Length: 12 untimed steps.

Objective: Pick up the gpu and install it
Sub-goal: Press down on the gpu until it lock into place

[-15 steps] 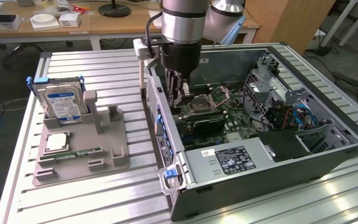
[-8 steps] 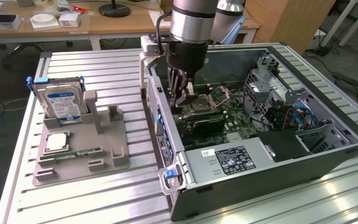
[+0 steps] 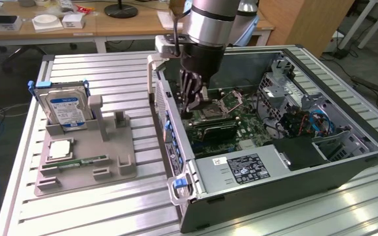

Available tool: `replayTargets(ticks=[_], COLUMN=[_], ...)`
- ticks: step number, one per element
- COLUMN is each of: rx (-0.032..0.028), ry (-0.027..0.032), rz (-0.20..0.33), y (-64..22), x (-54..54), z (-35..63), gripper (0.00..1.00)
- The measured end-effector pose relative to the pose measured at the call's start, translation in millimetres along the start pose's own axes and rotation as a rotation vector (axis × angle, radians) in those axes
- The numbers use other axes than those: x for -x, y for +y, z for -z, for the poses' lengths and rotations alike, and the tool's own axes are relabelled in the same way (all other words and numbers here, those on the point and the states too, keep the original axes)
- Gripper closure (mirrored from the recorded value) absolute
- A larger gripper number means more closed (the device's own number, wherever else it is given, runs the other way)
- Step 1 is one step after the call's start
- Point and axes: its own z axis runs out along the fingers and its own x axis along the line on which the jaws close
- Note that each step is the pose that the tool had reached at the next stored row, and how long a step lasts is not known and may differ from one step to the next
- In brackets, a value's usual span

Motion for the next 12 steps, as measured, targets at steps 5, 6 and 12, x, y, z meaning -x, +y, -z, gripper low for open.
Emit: replayTargets(ticks=[5, 6, 12], rx=[0.0112, 0.0162, 0.0391], ry=[-0.001, -0.0008, -0.001], rz=[0.002, 0.002, 0.004], y=[-2.0, -2.0, -2.1], x=[-6.5, -6.6, -6.3], z=[-1.4, -1.5, -3.9], gripper=[0.9, 0.9, 0.9])
